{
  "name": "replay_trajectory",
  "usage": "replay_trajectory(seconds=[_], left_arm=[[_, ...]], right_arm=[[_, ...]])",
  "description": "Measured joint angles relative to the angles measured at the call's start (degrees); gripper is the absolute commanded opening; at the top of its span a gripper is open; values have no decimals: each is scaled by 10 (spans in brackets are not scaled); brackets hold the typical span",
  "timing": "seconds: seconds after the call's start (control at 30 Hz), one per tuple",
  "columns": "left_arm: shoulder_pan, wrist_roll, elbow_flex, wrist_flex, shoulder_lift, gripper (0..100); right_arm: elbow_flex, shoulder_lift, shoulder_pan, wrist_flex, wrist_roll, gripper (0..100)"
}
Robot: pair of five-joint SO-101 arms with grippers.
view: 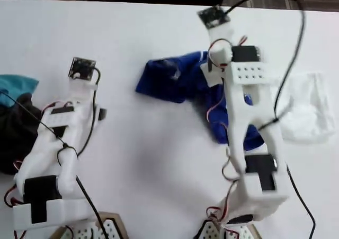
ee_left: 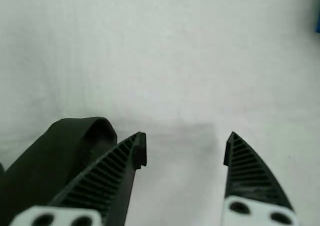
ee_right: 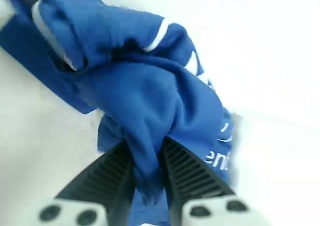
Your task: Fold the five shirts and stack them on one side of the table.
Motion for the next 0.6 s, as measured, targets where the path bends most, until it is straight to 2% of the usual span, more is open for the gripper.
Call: replay_trajectory(seconds=[0.13,0.37,0.5,0.6], left_arm=[[1,0,0,0,0,272],[1,0,0,0,0,272],[0,0,0,0,0,272],[1,0,0,0,0,272]], right_arm=[[0,-98,-22,55,4,21],[0,-251,-91,140,62,21],[4,-302,-97,150,80,21],[60,-305,-85,129,82,21]])
